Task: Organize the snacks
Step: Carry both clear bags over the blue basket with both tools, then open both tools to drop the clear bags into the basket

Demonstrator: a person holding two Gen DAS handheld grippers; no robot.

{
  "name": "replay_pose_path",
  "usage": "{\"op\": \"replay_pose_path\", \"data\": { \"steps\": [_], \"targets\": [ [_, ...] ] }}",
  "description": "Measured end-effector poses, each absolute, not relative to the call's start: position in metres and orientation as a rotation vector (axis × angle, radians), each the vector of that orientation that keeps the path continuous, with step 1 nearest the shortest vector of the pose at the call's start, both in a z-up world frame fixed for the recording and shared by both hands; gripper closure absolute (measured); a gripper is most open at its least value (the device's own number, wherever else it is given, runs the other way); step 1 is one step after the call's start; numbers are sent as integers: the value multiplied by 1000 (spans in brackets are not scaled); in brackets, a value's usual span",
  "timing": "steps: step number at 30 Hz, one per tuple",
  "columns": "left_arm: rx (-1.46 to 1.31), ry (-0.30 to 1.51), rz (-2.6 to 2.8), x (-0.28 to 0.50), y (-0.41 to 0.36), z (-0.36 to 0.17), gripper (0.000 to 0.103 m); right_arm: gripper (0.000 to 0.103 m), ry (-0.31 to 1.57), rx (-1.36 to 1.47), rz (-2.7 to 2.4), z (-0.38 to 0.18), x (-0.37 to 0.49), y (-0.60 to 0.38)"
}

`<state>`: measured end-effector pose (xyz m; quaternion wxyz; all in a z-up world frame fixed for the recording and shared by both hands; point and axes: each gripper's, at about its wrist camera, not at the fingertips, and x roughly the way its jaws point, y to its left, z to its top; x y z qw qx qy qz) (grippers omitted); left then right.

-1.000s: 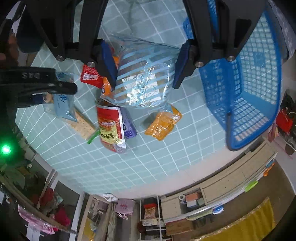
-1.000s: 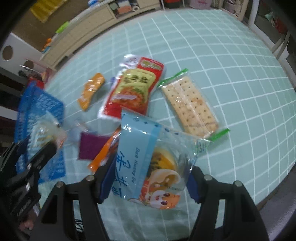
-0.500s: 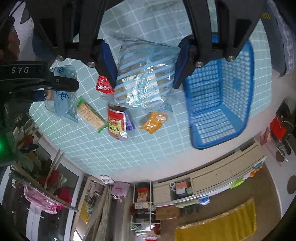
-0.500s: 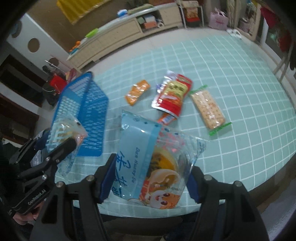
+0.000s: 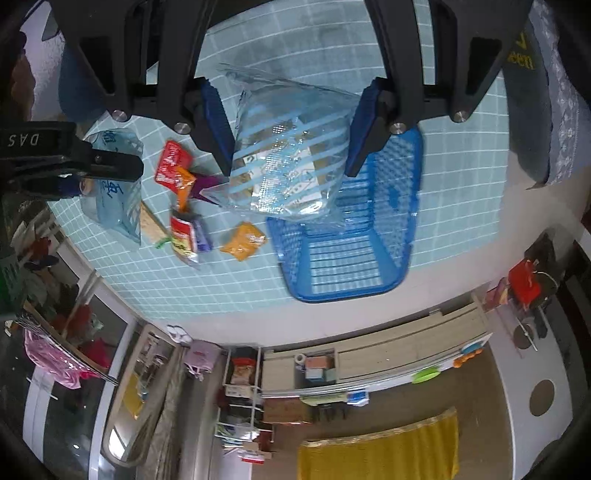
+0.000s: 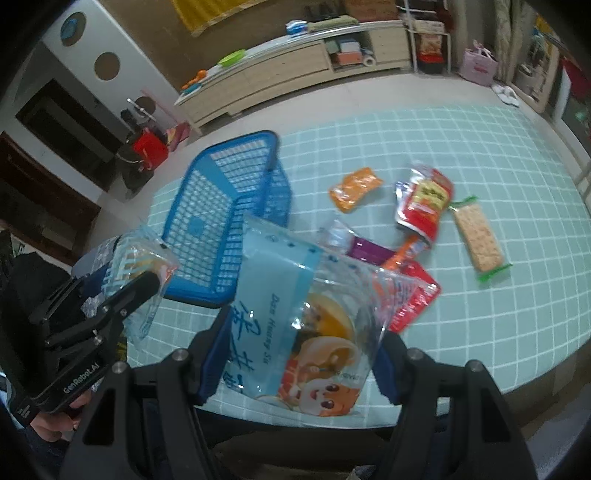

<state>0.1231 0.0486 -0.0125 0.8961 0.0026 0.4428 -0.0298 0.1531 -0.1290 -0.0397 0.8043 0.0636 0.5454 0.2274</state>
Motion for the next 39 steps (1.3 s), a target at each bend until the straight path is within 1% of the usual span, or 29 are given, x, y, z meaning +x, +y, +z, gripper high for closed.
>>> {"op": "replay_pose_path", "data": {
  "steps": [9, 20, 31, 37, 39],
  "targets": [
    [-47, 917, -2, 128, 101, -14, 47, 32, 1184, 92, 568, -35, 165, -71],
    [-80, 953, -11, 158, 141, -37, 47, 32, 1260, 91, 584, -57, 204, -22],
    [-136, 1014, -38, 176, 145, -71, 47, 32, 1319, 55, 567, -76, 217, 1],
    [-128, 1016, -43, 180, 140, -72, 46, 31, 1347, 57, 570, -79, 221, 3],
    [-129, 1022, -47, 179, 140, -74, 43, 31, 1358, 51, 568, -79, 221, 3]
  ]
}}
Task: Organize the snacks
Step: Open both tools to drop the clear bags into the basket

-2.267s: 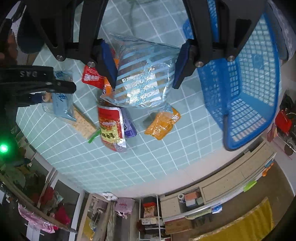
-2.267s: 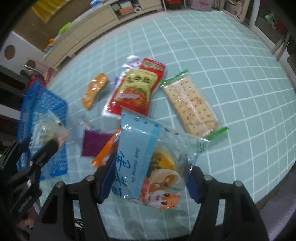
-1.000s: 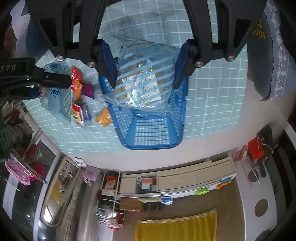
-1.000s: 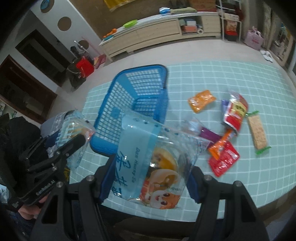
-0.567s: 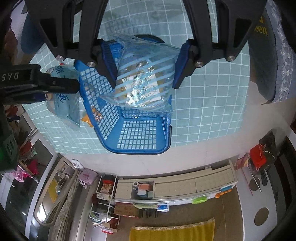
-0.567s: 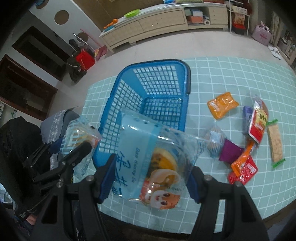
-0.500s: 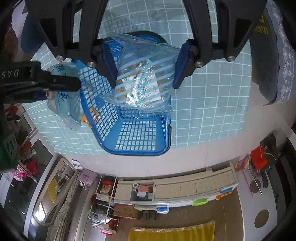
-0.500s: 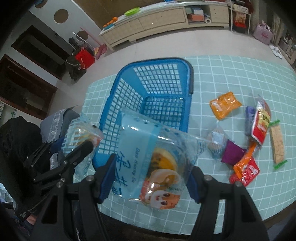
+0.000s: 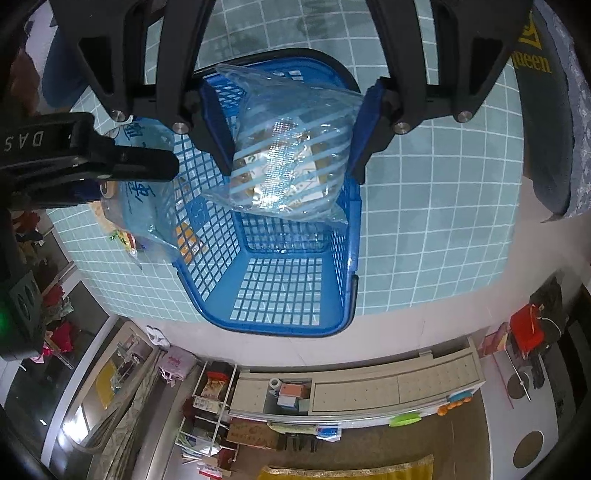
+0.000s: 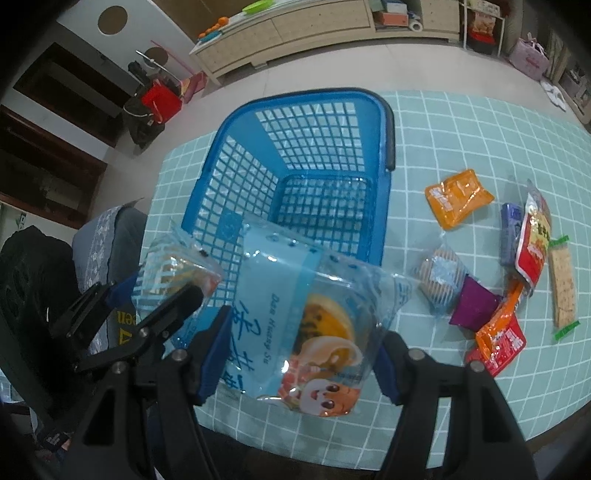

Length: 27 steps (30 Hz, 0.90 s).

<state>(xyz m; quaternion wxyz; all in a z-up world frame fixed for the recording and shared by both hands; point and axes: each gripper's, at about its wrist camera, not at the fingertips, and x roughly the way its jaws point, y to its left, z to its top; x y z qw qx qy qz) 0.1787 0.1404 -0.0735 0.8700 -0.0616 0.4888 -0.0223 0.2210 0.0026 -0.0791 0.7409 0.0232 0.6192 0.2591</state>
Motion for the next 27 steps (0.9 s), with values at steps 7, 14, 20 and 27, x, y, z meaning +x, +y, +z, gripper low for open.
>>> {"op": "replay_pose_path", "data": {
  "steps": [7, 14, 20, 27],
  "targets": [
    [-110, 992, -47, 170, 138, -67, 32, 17, 1343, 67, 572, -76, 221, -1],
    [-101, 990, -43, 161, 135, -63, 32, 17, 1324, 48, 554, -69, 213, -9],
    [-106, 970, -38, 143, 128, -49, 32, 17, 1305, 36, 555, -59, 197, -20],
    [-106, 936, -52, 122, 112, -28, 32, 17, 1263, 35, 551, -42, 175, -42]
  ]
}}
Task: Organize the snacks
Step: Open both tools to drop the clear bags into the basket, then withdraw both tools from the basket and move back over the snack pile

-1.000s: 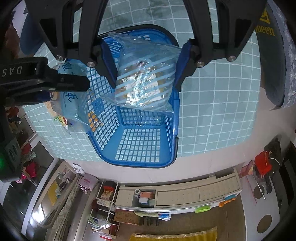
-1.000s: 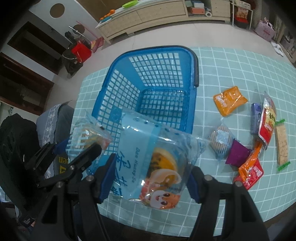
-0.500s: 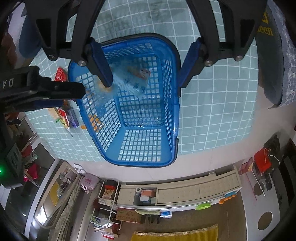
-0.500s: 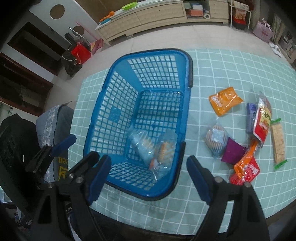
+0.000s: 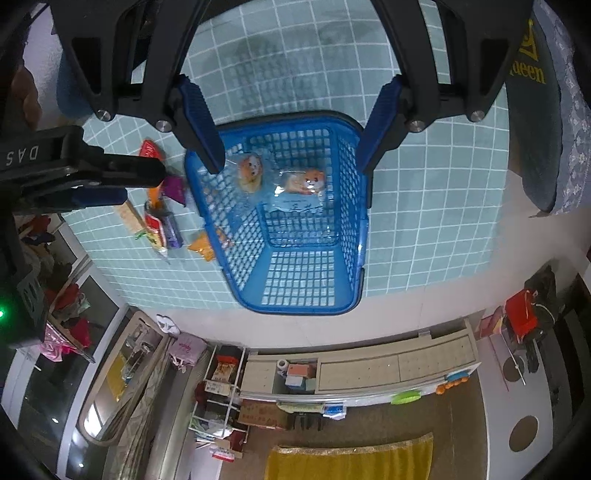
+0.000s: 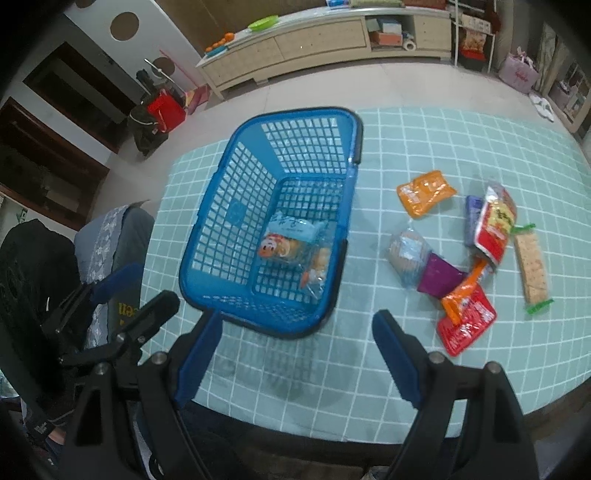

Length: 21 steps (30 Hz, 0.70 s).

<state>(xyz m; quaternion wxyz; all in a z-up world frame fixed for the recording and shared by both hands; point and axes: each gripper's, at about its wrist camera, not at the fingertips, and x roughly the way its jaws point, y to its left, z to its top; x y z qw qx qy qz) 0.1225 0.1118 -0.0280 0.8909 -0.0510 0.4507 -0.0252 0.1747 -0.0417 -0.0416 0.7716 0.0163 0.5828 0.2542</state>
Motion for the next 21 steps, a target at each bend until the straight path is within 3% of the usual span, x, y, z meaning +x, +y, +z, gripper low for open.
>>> {"op": "replay_pose_path", "data": {
  "steps": [17, 21],
  "targets": [
    [-73, 887, -133, 94, 42, -10, 32, 17, 1182, 48, 492, -17, 133, -119],
    [-59, 885, -171, 93, 20, -14, 22, 17, 1183, 64, 471, -19, 128, -142]
  ]
}}
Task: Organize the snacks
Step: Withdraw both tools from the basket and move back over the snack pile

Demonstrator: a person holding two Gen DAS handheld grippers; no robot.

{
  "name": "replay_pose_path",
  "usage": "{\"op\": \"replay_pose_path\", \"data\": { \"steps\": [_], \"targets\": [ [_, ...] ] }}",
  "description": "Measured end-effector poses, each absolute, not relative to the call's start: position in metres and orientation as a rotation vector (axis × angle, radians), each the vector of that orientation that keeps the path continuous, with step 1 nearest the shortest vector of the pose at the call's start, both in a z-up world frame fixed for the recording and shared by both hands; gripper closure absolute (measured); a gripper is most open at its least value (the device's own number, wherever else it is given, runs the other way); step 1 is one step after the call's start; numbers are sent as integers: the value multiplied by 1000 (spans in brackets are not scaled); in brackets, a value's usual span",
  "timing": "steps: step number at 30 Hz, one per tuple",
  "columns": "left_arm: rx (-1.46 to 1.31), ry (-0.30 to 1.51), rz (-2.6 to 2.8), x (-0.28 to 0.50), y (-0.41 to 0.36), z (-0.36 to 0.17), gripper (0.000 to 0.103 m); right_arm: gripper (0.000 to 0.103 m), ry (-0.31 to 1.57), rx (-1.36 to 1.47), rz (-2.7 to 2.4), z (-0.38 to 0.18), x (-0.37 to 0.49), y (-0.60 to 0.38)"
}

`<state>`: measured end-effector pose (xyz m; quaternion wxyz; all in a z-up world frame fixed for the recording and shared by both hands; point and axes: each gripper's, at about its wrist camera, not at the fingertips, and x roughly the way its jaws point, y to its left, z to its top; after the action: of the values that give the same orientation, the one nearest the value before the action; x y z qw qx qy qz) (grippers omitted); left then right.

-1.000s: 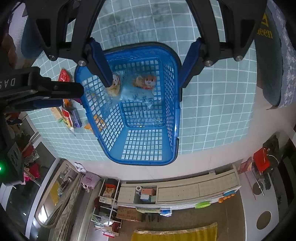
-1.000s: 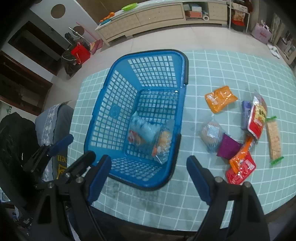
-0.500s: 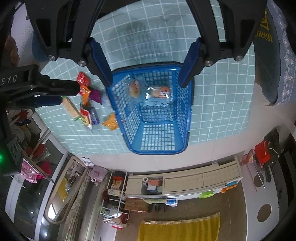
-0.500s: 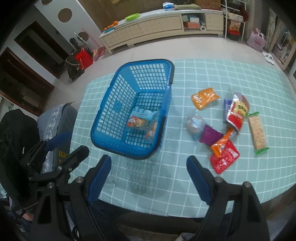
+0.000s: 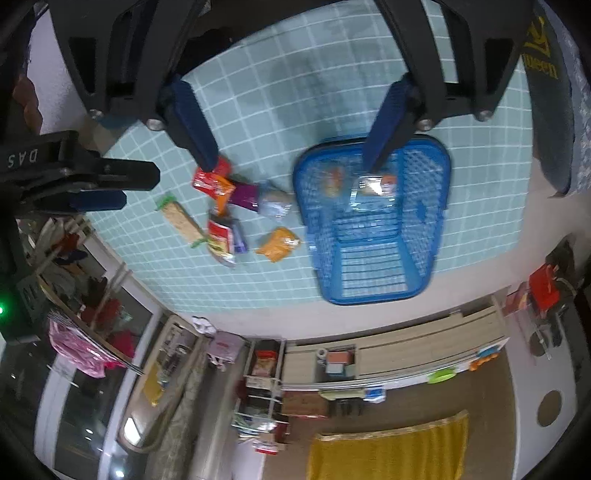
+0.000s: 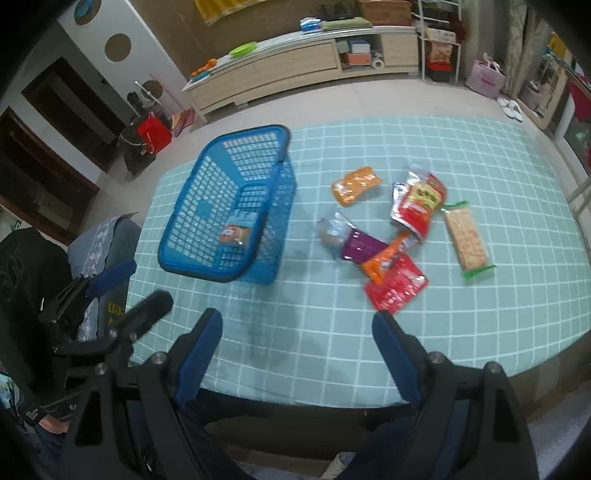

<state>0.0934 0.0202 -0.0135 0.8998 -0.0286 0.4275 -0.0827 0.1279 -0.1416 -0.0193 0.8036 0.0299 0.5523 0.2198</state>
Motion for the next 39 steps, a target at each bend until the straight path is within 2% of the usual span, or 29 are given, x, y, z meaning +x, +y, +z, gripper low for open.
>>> {"op": "replay_pose_path", "data": {
  "steps": [14, 25, 39],
  "targets": [
    [12, 914, -263, 111, -56, -39, 22, 17, 1164, 106, 409, -40, 129, -214],
    [66, 940, -314, 132, -99, -77, 22, 17, 1090, 100, 328, -85, 150, -259],
    [133, 1010, -328, 195, -132, -135, 22, 16, 989, -81, 276, -128, 198, -276]
  ]
}}
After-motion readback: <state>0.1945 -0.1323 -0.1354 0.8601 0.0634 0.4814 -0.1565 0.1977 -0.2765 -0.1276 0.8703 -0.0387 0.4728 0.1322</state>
